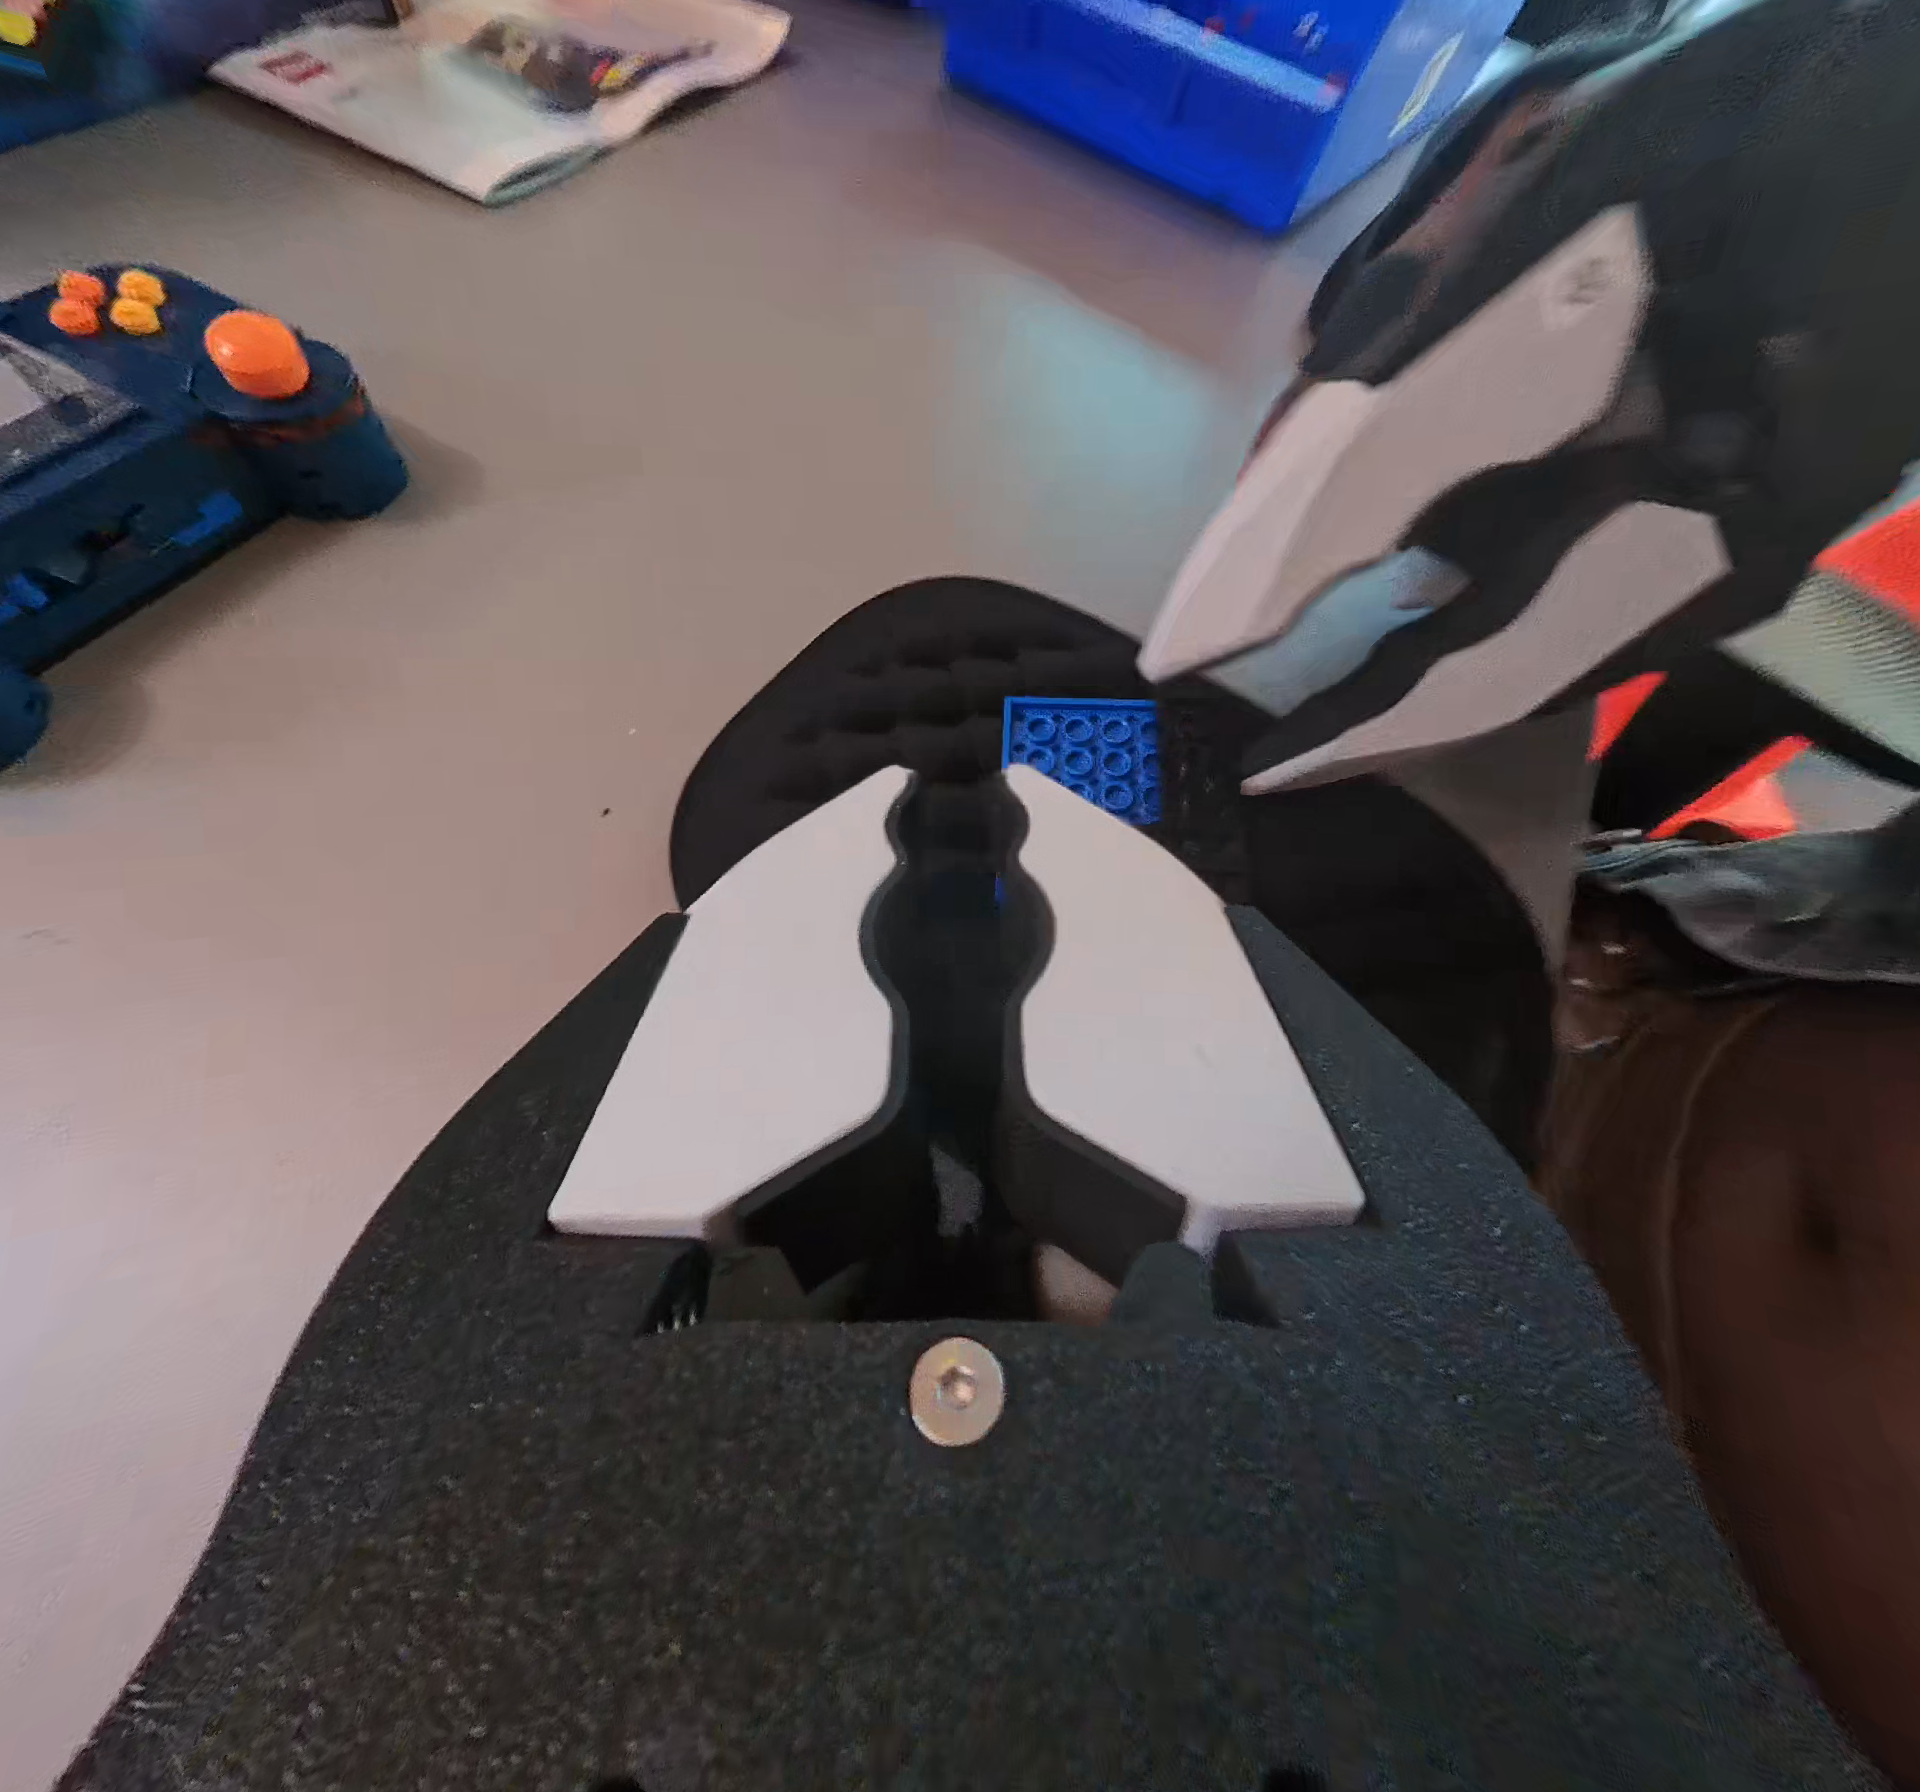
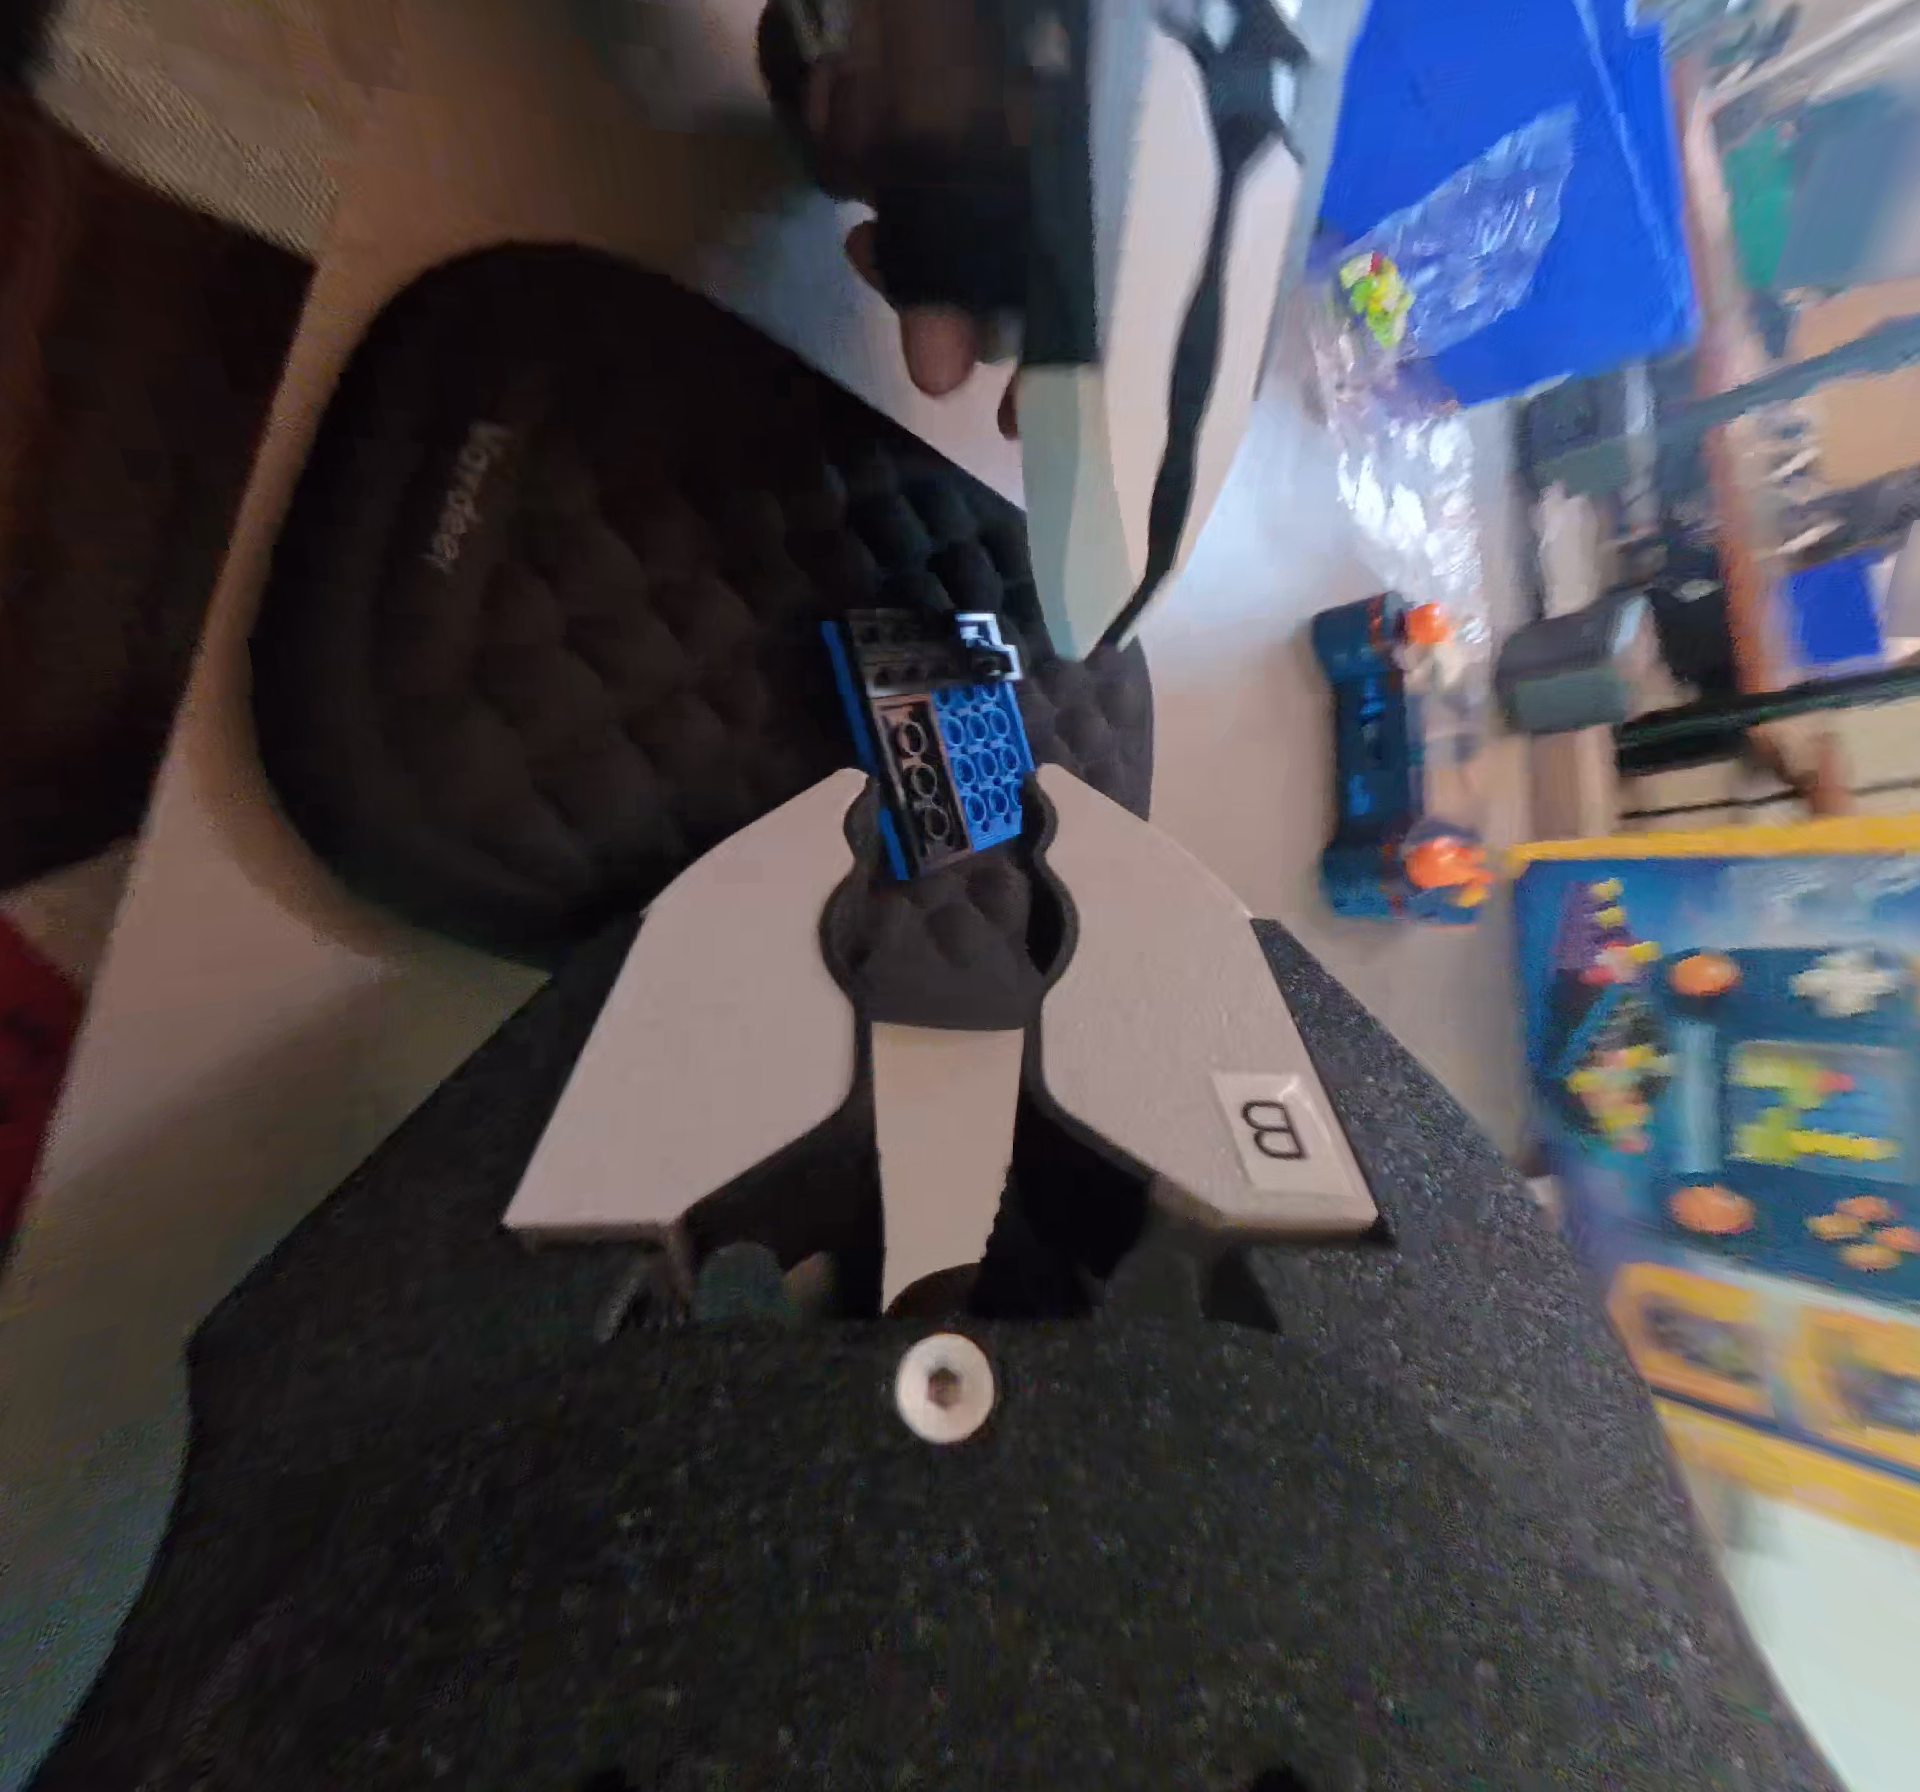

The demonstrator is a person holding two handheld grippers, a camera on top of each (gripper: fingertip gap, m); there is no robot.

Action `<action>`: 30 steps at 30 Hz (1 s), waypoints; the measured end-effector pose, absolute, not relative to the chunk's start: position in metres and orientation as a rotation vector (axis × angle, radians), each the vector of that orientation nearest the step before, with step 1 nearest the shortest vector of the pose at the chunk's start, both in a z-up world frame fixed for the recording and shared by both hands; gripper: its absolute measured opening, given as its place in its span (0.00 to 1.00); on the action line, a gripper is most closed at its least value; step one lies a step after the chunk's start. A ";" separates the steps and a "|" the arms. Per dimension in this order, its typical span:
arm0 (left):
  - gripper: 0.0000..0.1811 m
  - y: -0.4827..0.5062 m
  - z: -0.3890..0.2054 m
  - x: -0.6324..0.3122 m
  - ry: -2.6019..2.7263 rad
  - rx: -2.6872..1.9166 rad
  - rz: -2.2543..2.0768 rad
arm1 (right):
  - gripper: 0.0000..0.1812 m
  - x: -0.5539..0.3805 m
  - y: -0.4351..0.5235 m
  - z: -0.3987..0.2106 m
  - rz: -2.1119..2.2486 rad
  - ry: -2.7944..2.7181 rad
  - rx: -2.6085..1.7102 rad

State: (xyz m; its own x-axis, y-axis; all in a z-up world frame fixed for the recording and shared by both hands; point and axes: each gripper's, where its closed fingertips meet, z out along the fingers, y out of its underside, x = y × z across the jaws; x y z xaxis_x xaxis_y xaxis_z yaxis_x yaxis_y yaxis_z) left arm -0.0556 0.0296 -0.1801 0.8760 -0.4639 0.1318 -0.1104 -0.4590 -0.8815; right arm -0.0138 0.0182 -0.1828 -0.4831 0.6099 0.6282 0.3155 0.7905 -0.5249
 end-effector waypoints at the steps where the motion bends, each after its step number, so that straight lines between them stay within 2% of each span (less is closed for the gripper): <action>1: 0.09 0.026 -0.175 -0.055 0.408 -2.003 -0.491 | 0.18 -0.011 0.020 -0.181 0.514 -2.109 -0.787; 3: 0.20 0.018 -0.174 -0.052 0.410 -2.026 -0.606 | 0.24 -0.006 0.022 -0.179 0.682 -2.100 -0.979; 4: 0.23 0.013 -0.175 -0.048 0.410 -2.054 -0.670 | 0.24 -0.005 0.023 -0.178 0.753 -2.086 -1.056; 7: 0.23 0.005 -0.184 -0.034 0.434 -2.103 -0.734 | 0.25 -0.003 0.020 -0.185 0.850 -2.101 -1.114; 11: 0.33 0.001 -0.196 -0.019 0.483 -2.156 -0.647 | 0.32 0.000 0.015 -0.183 1.174 -2.062 -1.435; 15: 0.32 0.005 -0.199 -0.018 0.576 -2.157 -0.400 | 0.24 -0.004 0.029 -0.183 1.217 -1.983 -1.551; 17: 0.23 0.005 -0.200 -0.011 0.690 -2.103 -0.308 | 0.24 -0.008 0.034 -0.185 1.202 -2.006 -1.547; 19: 0.19 0.007 -0.200 -0.007 0.789 -2.030 -0.179 | 0.24 -0.012 0.033 -0.185 1.259 -2.073 -1.535; 21: 0.16 0.009 -0.199 -0.008 0.834 -2.002 -0.136 | 0.10 -0.004 0.019 -0.186 1.385 -2.276 -1.471; 23: 0.13 0.007 -0.198 -0.008 0.877 -1.994 -0.183 | 0.05 -0.005 0.014 -0.183 1.414 -2.352 -1.351; 30: 0.15 0.011 -0.157 -0.038 0.725 -1.901 -0.291 | 0.03 -0.029 0.025 -0.177 1.188 -2.323 -0.909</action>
State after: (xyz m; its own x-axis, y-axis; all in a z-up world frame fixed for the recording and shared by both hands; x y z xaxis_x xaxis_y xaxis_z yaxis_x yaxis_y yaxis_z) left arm -0.0381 0.0111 -0.1573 0.7882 -0.6036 -0.1203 -0.3533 -0.2836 -0.8915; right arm -0.0291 0.0254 -0.1771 -0.7205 0.6924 0.0380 0.3745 0.4346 -0.8191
